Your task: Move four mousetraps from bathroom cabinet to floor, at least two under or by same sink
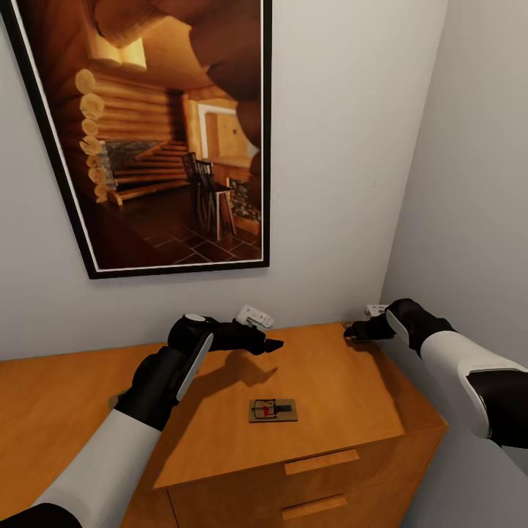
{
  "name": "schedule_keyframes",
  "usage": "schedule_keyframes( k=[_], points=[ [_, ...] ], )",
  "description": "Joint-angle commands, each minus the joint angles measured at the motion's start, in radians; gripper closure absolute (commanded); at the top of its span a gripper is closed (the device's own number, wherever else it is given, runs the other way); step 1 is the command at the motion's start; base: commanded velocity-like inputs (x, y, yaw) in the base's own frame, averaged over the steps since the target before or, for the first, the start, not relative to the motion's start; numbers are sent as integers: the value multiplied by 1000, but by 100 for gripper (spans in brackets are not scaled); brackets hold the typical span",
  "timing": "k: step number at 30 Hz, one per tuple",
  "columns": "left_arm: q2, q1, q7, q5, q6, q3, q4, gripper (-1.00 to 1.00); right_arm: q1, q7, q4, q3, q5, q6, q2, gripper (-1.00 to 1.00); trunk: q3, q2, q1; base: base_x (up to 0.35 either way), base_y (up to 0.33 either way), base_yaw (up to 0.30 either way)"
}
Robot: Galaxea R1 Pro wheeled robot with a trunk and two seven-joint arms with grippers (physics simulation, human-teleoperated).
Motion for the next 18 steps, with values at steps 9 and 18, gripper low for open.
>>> schedule_keyframes(
  k=[9, 18],
  points=[
    [0, -1, -3, -1, 5, 1, 1, -100, -1, 3, -2, 7, -8, -1, -2, -100, -1, -1, 0, 0, 0, 0],
    [0, -1, -3, 0, 5, 1, 1, -100, -1, 3, -2, 8, -9, -4, -3, -100, -1, -1, 0, 0, 0, 0]
  ],
)
